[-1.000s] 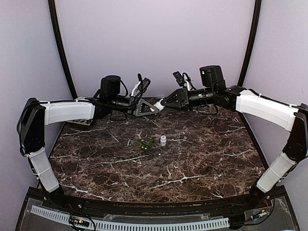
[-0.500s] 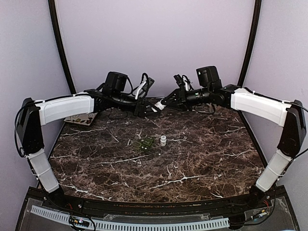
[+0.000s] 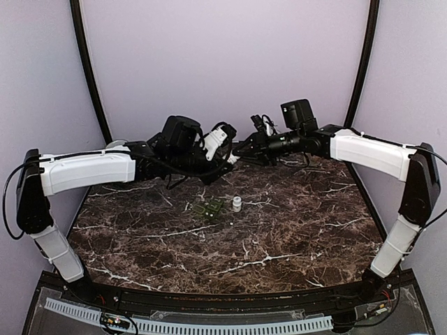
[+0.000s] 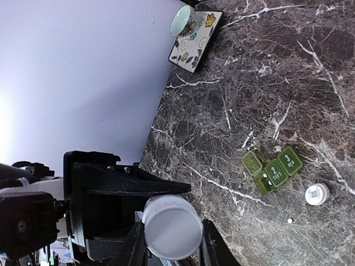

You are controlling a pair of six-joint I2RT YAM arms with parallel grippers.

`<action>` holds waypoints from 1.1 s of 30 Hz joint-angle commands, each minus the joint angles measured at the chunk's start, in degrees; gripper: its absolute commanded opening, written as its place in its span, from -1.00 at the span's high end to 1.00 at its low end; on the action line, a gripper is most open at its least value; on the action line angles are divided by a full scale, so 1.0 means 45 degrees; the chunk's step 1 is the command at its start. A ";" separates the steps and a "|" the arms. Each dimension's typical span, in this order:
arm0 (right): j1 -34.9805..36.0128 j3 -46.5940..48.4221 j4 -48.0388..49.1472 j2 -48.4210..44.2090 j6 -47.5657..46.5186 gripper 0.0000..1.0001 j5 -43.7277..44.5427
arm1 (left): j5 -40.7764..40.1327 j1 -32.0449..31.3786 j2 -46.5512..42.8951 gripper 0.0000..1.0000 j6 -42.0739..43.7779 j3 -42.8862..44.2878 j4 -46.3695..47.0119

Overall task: Sort the pills into containers
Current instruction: Screw the lid of the pill bottle onto the pill bottle.

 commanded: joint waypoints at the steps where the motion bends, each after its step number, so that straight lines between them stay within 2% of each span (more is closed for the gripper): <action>1: 0.0528 0.0280 0.0732 0.0505 0.0528 1.00 -0.0187 | -0.2360 -0.1244 -0.1088 0.67 0.1527 -0.0601 0.3604; 5: 0.0528 0.0421 0.0692 0.0556 0.0559 1.00 -0.0128 | -0.3501 -0.1637 -0.1202 0.67 0.2017 -0.1027 0.4569; 11: 0.0528 0.0495 0.0699 0.0385 0.0333 0.99 -0.0121 | -0.3477 -0.1686 -0.1328 0.68 0.2116 -0.1211 0.4902; 14: 0.0528 0.0799 0.0283 0.0456 -0.0049 0.65 -0.0200 | -0.3307 -0.1686 -0.1386 0.68 0.2134 -0.1324 0.5018; 18: 0.0528 0.0926 0.0095 0.0468 -0.0310 0.47 -0.0285 | -0.2907 -0.1686 -0.1356 0.68 0.2155 -0.1228 0.4828; 33: 0.0558 0.0830 -0.0211 0.0509 -0.0817 0.30 -0.0502 | -0.1610 -0.1633 -0.1450 0.69 0.1792 -0.0986 0.4302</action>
